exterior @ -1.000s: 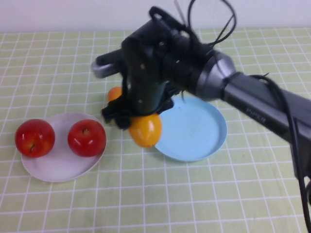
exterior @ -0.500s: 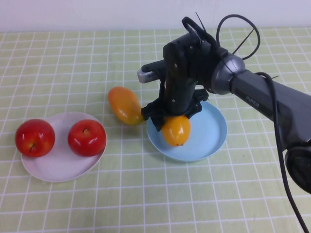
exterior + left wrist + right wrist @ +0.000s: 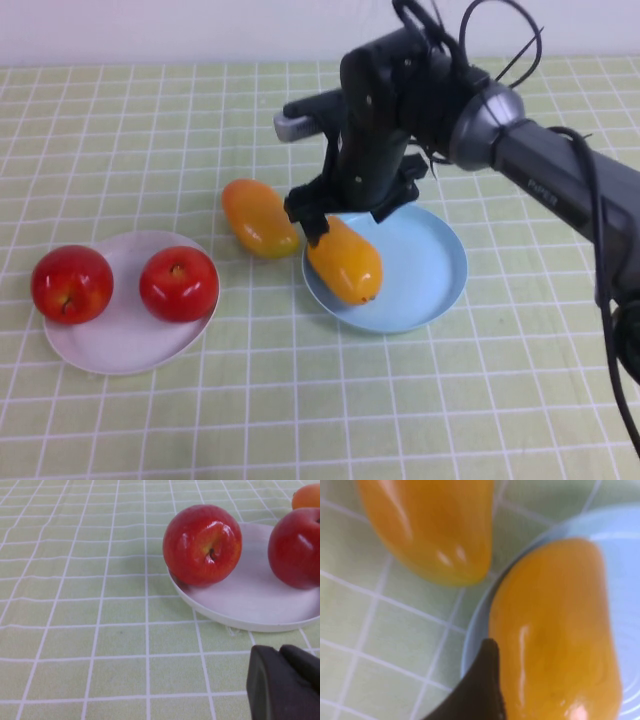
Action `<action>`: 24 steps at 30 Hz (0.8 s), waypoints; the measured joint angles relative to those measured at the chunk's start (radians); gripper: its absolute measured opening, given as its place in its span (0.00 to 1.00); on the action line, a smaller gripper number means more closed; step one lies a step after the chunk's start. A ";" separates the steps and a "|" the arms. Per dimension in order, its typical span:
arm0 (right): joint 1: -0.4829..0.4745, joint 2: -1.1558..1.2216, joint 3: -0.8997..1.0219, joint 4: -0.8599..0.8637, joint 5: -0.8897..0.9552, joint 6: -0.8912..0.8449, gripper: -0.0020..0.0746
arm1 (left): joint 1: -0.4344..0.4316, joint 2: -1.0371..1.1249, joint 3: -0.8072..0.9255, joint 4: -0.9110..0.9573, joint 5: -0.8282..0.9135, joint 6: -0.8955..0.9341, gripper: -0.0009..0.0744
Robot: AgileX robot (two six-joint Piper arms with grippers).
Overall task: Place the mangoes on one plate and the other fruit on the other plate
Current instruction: Put another type of fruit in the right plate
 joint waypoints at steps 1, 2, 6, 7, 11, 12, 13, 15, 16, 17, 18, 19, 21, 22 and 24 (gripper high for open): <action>0.000 -0.006 -0.010 -0.001 0.002 -0.002 0.93 | 0.000 0.000 0.000 0.000 0.000 0.000 0.01; 0.002 -0.012 -0.025 -0.001 0.002 -0.007 0.93 | 0.000 0.000 0.000 0.000 0.000 0.000 0.01; 0.015 -0.017 -0.057 0.045 -0.088 -0.124 0.92 | 0.000 0.000 0.000 0.000 0.000 0.000 0.01; 0.019 -0.017 -0.057 0.063 -0.121 -0.168 0.92 | 0.000 0.000 0.000 0.000 0.000 0.000 0.01; 0.026 0.004 -0.057 0.152 -0.288 -0.314 0.90 | 0.000 0.000 0.000 0.000 0.000 0.000 0.01; 0.027 0.012 -0.058 0.165 -0.324 -0.335 0.89 | 0.000 0.000 0.000 0.000 0.000 0.000 0.01; 0.029 0.020 -0.058 0.171 -0.349 -0.346 0.89 | 0.000 0.000 0.000 0.000 0.000 0.000 0.01; 0.028 0.040 -0.058 0.180 -0.402 -0.369 0.89 | 0.000 0.000 0.000 0.000 0.000 0.000 0.01; 0.028 0.049 -0.058 0.181 -0.419 -0.377 0.89 | 0.000 0.000 0.000 0.000 0.000 0.000 0.01; 0.028 0.060 -0.058 0.182 -0.434 -0.379 0.89 | 0.000 0.000 0.000 0.000 0.000 0.000 0.01; 0.028 0.071 -0.058 0.184 -0.442 -0.384 0.89 | 0.000 0.000 0.000 0.000 0.000 0.000 0.01; 0.028 0.081 -0.058 0.184 -0.450 -0.386 0.89 | 0.000 0.000 0.000 0.000 0.000 0.000 0.01; 0.028 0.103 -0.062 0.188 -0.455 -0.388 0.89 | 0.000 0.000 0.000 0.000 0.000 0.000 0.01; 0.028 0.114 -0.063 0.188 -0.458 -0.389 0.89 | 0.000 0.000 0.000 0.000 0.000 0.000 0.01; 0.028 0.130 -0.068 0.188 -0.472 -0.391 0.89 | 0.000 0.000 0.000 0.000 0.000 0.000 0.01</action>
